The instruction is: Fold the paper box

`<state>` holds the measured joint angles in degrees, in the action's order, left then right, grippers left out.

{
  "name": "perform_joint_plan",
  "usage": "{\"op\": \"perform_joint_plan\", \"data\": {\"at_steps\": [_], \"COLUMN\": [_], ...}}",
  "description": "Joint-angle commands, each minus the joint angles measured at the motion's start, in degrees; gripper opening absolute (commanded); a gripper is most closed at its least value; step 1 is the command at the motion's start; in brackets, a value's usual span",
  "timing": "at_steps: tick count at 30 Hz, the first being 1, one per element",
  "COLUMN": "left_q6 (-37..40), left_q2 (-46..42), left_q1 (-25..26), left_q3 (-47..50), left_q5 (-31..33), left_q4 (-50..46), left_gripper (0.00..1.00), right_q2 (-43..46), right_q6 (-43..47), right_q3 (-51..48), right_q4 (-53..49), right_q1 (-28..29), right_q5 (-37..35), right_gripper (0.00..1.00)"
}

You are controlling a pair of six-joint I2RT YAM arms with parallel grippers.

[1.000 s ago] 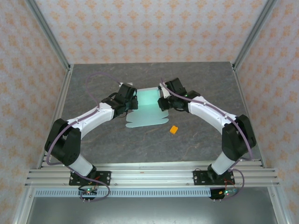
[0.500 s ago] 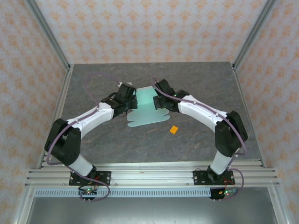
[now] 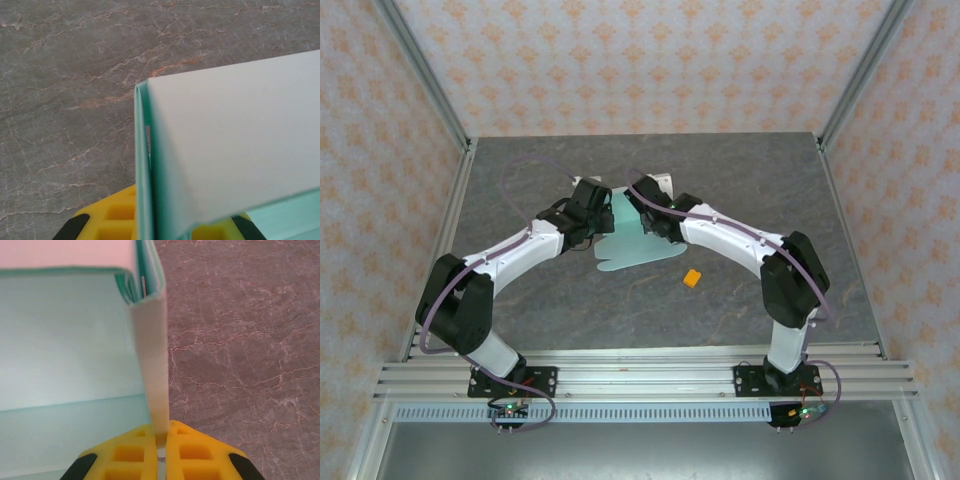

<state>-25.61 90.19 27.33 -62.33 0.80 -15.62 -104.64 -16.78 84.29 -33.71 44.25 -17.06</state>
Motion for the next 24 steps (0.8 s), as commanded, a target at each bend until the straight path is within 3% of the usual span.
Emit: {"op": "perform_joint_plan", "data": {"at_steps": [1,10,20,24], "left_q6": [1.3,2.5,2.4,2.5], "left_q2": [-0.1,1.7,2.3,2.1], "left_q1": [1.3,1.1,1.1,1.1], "left_q3": [-0.9,-1.4,-1.6,-1.6], "left_q5": [-3.8,-0.3,-0.5,-0.5], "left_q4": [1.2,0.3,0.5,0.3], "left_gripper": [0.01,0.01,0.01,0.01], "right_q2": [-0.2,4.7,10.2,11.8], "right_q6": [-1.7,1.9,3.1,3.3], "right_q3": [1.1,-2.2,-4.6,-5.5], "right_q4": [3.7,2.7,1.5,1.5], "right_q1": [-0.1,-0.3,-0.7,-1.8], "right_q5": [-3.7,2.9,9.4,11.6], "right_gripper": [0.10,0.27,0.53,0.57]}}
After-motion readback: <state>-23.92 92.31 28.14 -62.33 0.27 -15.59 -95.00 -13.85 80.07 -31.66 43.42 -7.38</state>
